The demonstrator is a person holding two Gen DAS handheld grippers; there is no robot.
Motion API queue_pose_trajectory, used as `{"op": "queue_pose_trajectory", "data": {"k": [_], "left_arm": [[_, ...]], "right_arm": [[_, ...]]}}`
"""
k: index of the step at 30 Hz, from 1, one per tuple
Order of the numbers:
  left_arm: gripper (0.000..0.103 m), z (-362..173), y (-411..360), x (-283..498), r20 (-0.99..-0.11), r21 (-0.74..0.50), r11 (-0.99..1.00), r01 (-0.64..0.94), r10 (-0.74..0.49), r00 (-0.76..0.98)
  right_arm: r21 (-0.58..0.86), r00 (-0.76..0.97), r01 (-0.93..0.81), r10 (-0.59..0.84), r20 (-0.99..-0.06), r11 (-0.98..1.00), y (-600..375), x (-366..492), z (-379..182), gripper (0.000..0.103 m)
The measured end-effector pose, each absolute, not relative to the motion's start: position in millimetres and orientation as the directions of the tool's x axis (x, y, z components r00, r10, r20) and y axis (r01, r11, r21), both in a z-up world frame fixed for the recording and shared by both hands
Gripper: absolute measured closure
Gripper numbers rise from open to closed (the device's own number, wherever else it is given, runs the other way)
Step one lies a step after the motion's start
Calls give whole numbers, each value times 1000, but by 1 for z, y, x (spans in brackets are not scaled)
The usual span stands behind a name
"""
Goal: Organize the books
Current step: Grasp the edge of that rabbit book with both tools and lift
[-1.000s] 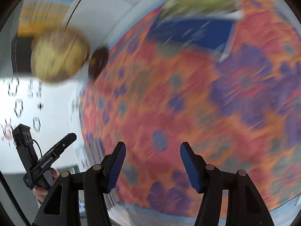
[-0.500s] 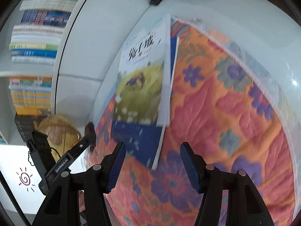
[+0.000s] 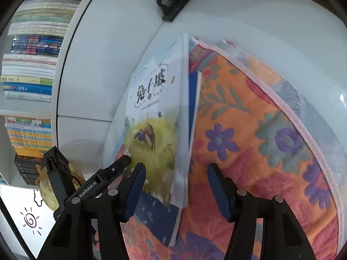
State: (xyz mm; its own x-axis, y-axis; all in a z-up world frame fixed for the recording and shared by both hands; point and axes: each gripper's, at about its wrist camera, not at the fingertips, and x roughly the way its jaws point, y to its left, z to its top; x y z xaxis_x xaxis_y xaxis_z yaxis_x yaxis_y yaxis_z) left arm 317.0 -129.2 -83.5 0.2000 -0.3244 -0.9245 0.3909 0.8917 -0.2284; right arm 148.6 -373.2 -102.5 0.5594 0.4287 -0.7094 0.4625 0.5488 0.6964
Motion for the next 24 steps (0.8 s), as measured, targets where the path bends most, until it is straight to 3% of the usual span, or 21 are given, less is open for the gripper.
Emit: {"op": "queue_pose_trajectory", "data": {"k": [2,5,15,24], "left_arm": [[37,-82,-143,308,-929,-172,879,445,-294,223],[37,-80,-147,301,-934,-145,870,470,-277,225],[37,-78,-129,229,-956,-118,849,515,-238,173],[37,-83,-85,111,-969,-145,873,466,-220,111]], "right_arm": [[711,559,441,452,-695,548,-365,152,-103,59],[656,536,436,408,-739,616,-355,157,-99,66],[571,441,413,393,-807,709,-341,138,-88,67],[517,345,331,408,-845,790,-288,33,-86,67]]}}
